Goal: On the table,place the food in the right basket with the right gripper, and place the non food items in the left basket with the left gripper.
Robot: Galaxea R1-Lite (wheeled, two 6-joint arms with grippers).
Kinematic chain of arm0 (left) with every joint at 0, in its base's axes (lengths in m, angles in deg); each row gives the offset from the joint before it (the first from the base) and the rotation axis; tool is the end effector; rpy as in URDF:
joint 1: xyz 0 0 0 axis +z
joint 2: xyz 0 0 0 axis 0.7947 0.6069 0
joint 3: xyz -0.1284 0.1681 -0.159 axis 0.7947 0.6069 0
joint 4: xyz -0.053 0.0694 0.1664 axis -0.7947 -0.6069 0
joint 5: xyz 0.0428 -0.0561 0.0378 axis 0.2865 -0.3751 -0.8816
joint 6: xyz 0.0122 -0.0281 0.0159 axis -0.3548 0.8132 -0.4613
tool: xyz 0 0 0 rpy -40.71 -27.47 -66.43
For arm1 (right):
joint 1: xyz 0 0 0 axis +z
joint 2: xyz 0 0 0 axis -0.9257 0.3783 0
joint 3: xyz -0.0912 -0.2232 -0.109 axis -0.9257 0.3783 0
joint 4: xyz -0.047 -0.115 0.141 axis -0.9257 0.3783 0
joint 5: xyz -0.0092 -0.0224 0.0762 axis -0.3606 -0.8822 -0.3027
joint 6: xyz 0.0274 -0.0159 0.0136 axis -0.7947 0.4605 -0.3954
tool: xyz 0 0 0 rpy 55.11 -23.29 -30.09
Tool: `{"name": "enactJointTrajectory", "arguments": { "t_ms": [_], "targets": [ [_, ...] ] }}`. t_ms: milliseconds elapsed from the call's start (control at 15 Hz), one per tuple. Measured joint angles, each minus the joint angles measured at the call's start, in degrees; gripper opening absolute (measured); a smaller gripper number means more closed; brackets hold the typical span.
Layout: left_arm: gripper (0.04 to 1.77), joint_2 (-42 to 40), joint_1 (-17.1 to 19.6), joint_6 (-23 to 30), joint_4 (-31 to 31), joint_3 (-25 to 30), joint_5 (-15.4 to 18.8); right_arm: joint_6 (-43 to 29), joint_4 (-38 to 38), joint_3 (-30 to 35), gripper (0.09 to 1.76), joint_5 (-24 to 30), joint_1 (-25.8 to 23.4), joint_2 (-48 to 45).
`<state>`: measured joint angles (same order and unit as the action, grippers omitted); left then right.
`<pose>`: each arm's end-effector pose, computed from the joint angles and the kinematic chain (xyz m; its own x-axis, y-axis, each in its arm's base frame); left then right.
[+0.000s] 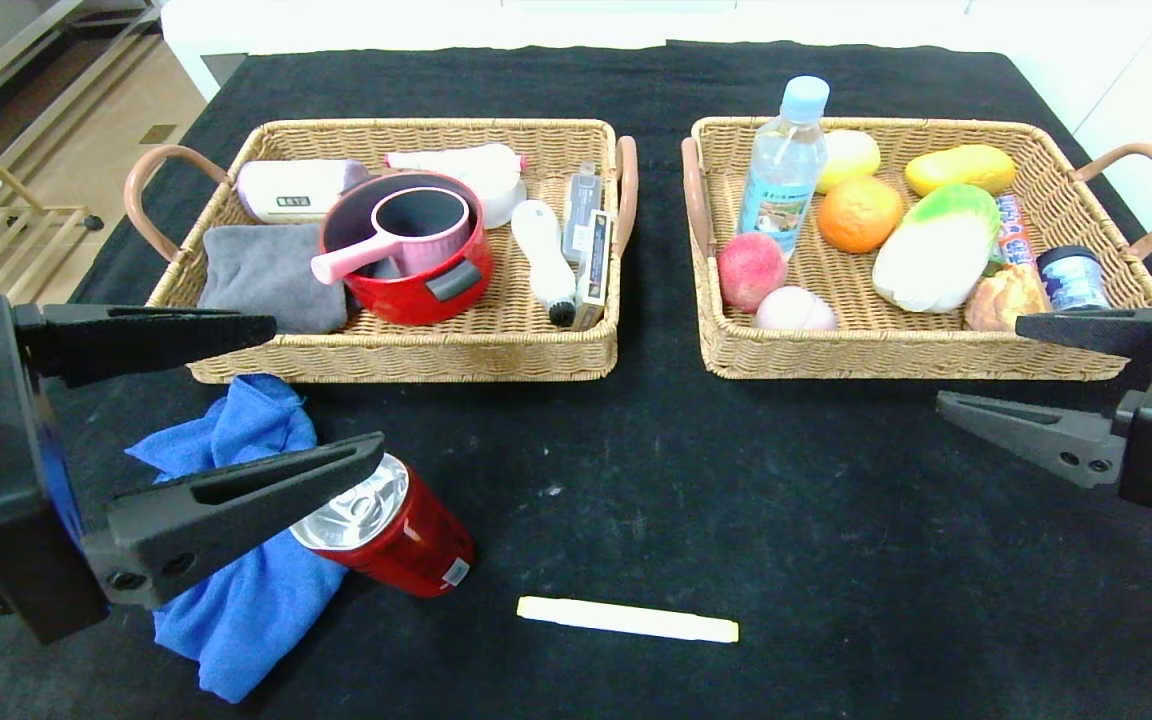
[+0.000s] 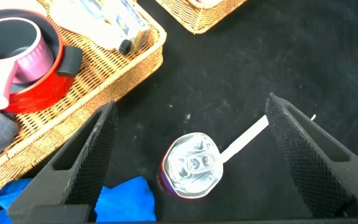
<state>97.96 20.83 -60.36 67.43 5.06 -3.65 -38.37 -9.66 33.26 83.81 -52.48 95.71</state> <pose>0.1390 -0.0924 0.2643 0.7549 -0.6433 -0.1278 0.6546 0.7269 0.2075 0.2032 0.0668 0.2359 0.8138 0.5484 -0.1924 -0.5798 0.7886 -0.2048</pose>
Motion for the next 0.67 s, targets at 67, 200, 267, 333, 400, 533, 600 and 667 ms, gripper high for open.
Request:
{"name": "enactJointTrajectory", "arguments": {
  "t_ms": [67,200,267,333,400,533,600,667],
  "targets": [
    [1.72,-0.06,0.00,0.02,-0.04,0.05,-0.06,-0.04,-0.01,-0.09,1.71,0.02,-0.05,-0.37],
    [1.72,-0.20,0.00,0.05,-0.59,0.38,-1.38,-0.06,-0.01,-0.09,1.71,0.02,-0.10,-0.77],
    [1.72,-0.20,0.00,0.00,-0.78,0.60,-1.83,-0.06,-0.01,-0.09,1.71,0.09,-0.10,-0.83],
    [1.72,-0.20,0.00,0.05,-1.00,0.74,-1.94,-0.04,-0.01,-0.09,1.71,0.09,-0.10,-0.83],
    [1.72,-0.26,0.00,0.07,-1.62,0.85,-2.05,-0.04,-0.01,-0.09,1.71,0.13,-0.10,-0.80],
    [1.72,-0.48,0.00,-0.04,-4.88,0.88,-2.49,-0.06,-0.01,-0.06,1.71,0.24,-0.10,-0.77],
    [1.72,-0.69,-0.06,-0.20,-7.22,0.62,-2.43,-0.06,-0.01,-0.04,1.71,0.24,-0.11,-0.72],
    [1.72,-1.02,-0.52,-0.28,-9.17,0.41,-2.43,-0.06,-0.01,-0.01,1.71,0.35,-0.11,-0.66]
  ]
}}
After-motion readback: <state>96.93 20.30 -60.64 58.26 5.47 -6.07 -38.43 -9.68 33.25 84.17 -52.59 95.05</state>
